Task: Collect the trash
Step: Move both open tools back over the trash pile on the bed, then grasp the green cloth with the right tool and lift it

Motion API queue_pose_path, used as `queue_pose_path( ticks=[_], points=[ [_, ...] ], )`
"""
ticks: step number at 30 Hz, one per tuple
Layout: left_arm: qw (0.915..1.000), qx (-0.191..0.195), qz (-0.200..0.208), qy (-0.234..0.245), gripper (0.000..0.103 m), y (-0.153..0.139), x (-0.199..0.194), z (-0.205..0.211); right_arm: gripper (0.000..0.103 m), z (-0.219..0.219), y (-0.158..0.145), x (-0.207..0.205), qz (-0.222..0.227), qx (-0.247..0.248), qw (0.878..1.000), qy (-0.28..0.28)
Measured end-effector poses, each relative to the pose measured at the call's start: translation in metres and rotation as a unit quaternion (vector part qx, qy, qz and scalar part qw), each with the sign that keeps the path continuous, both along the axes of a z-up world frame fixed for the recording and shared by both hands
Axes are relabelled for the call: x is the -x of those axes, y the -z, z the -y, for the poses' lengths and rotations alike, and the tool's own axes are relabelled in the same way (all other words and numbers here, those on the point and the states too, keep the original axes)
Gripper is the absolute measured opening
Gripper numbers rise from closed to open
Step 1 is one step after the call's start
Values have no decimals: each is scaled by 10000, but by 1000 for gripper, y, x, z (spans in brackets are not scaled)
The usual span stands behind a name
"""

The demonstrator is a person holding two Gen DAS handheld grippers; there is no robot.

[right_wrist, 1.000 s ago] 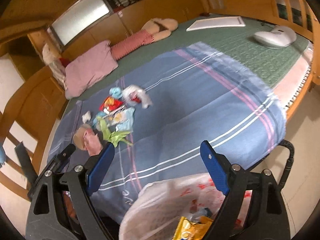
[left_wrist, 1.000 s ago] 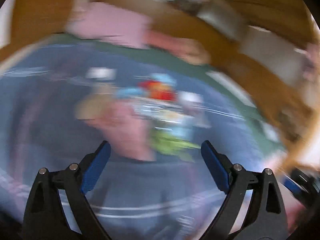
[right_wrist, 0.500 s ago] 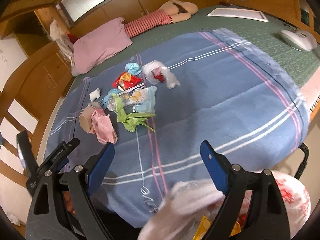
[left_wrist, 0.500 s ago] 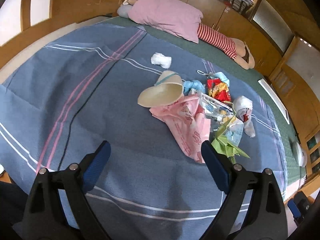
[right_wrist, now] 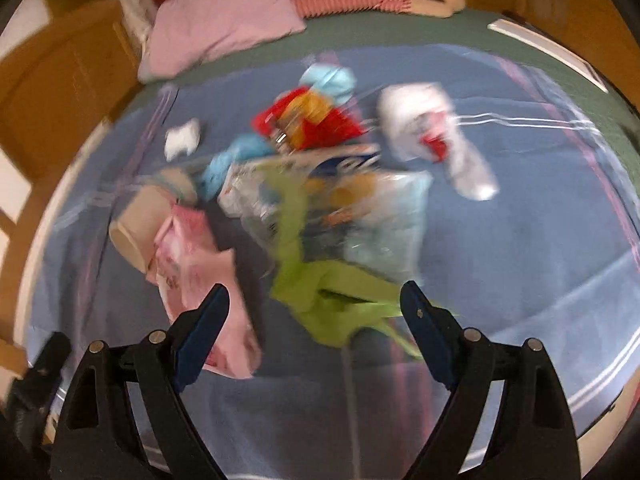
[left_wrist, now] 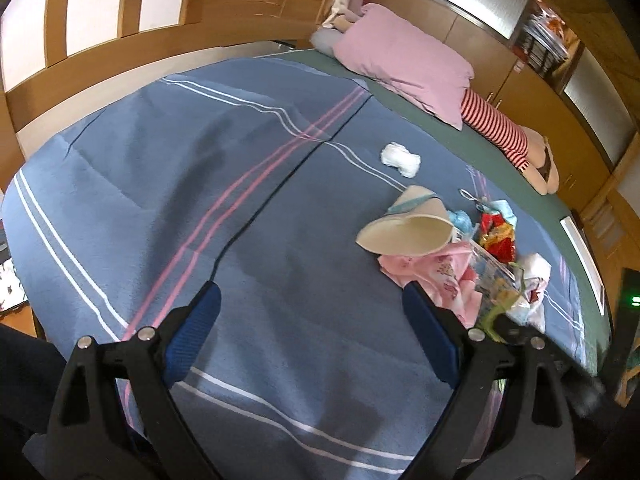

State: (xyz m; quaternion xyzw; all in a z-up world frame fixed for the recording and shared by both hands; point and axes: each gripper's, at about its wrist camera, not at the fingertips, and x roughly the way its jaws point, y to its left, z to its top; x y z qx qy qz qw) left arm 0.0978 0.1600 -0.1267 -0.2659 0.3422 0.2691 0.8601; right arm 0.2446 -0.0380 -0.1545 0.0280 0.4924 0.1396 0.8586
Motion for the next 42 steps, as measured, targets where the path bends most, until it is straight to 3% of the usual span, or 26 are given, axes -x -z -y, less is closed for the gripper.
queue_pose_path(
  ticks=[1, 2, 6, 11, 17, 20, 25, 30, 31, 32, 33, 34, 36, 38, 42],
  points=[
    [10000, 12, -13, -9, 92, 1, 0, -1, 84, -7, 3, 2, 16, 49, 9999, -101],
    [10000, 26, -28, -16, 92, 1, 0, -2, 74, -13, 5, 5, 58, 114, 9997, -203],
    [9999, 73, -25, -74, 92, 2, 1, -5, 27, -25, 10, 20, 104, 232, 9981, -566],
    [9998, 148, -23, -107, 92, 3, 2, -6, 10, -13, 1, 37, 15, -98, 9977, -676],
    [9993, 327, 14, -158, 92, 5, 4, -9, 8, 12, -6, 64, -244, -648, 9954, -658],
    [9985, 461, 109, -267, 94, 5, 8, -13, 8, 30, -16, 78, -155, -875, 9943, -582],
    [9972, 664, 73, -343, 94, 11, 8, -17, 8, 55, -22, 84, -60, -936, 9954, -213],
    [9982, 587, -12, -144, 95, 12, 1, -9, 9, 70, -15, 82, -202, -1028, 9945, 65],
    [9983, 565, -25, -127, 95, 12, 0, -8, 12, 70, -14, 82, -206, -1035, 9944, 80],
    [9984, 544, -40, -114, 95, 12, -1, -7, 24, 72, -14, 82, -214, -1017, 9945, 89],
    [9985, 530, -52, -117, 95, 12, -1, -6, 45, 70, -13, 80, -252, -996, 9947, 82],
    [9985, 519, -64, -133, 95, 12, -1, -6, 53, 67, -11, 78, -296, -993, 9946, 50],
    [9986, 493, -118, -154, 95, 13, -2, -6, 57, 58, -9, 72, -259, -899, 9956, -109],
    [9986, 484, -144, -161, 95, 14, -3, -6, 57, 41, -4, 63, -191, -473, 9983, -289],
    [9987, 446, -164, -187, 95, 14, -4, -7, 57, 21, 11, 55, -384, -203, 9978, -502]
  ],
)
